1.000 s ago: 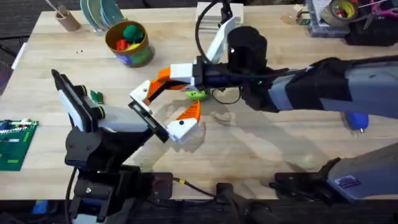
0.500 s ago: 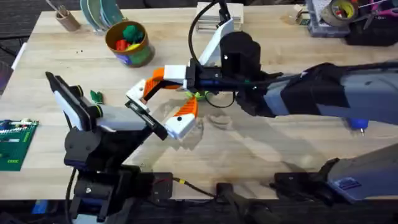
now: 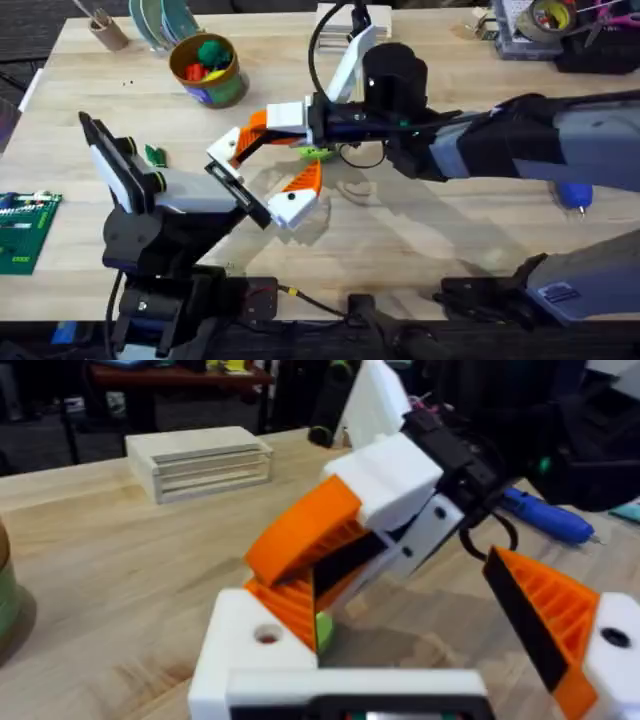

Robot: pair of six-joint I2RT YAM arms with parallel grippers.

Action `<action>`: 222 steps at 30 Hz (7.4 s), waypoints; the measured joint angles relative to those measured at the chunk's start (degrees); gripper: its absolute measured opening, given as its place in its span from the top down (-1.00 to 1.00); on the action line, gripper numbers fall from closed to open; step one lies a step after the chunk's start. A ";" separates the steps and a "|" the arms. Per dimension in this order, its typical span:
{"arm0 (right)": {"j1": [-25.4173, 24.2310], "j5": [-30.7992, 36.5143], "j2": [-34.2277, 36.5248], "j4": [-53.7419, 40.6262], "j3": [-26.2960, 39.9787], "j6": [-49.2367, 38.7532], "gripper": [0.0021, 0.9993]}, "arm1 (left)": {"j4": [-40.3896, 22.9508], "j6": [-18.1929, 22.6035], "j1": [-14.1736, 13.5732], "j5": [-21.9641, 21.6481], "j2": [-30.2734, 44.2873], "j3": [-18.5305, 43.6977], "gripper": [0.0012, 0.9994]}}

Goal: Pick up the gripper from the table and insert it into the empty holder that is missing its gripper. Then pick up a screw, insert it into the mounting hole, and use the screwdriver to tighten it. Finally, clean up the table by picking up the vegetable and placing it into the bucket.

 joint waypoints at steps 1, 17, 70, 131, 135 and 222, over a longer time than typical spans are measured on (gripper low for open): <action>-0.34 -1.02 0.02 -0.13 0.00 -0.25 0.40 | 0.18 0.14 -0.16 0.42 0.00 0.00 -0.99; -3.44 -8.48 0.00 -0.65 0.00 -0.84 -0.45 | 0.92 1.21 -1.06 3.79 -0.02 0.02 -0.99; -18.50 18.20 -8.50 -69.66 22.82 -61.78 -0.99 | -2.66 9.67 -1.06 25.69 -0.02 0.02 -0.99; 3.19 36.50 4.42 -61.74 22.86 -70.25 -0.71 | -5.60 9.82 -1.06 32.40 0.00 0.02 -0.99; 3.84 37.55 5.32 -61.94 22.91 -70.84 -0.61 | -5.60 9.82 -1.06 32.40 0.00 0.02 -0.99; 1.24 42.97 5.51 -61.90 24.03 -71.52 0.99 | -5.60 9.80 -1.06 32.42 0.00 0.02 -0.99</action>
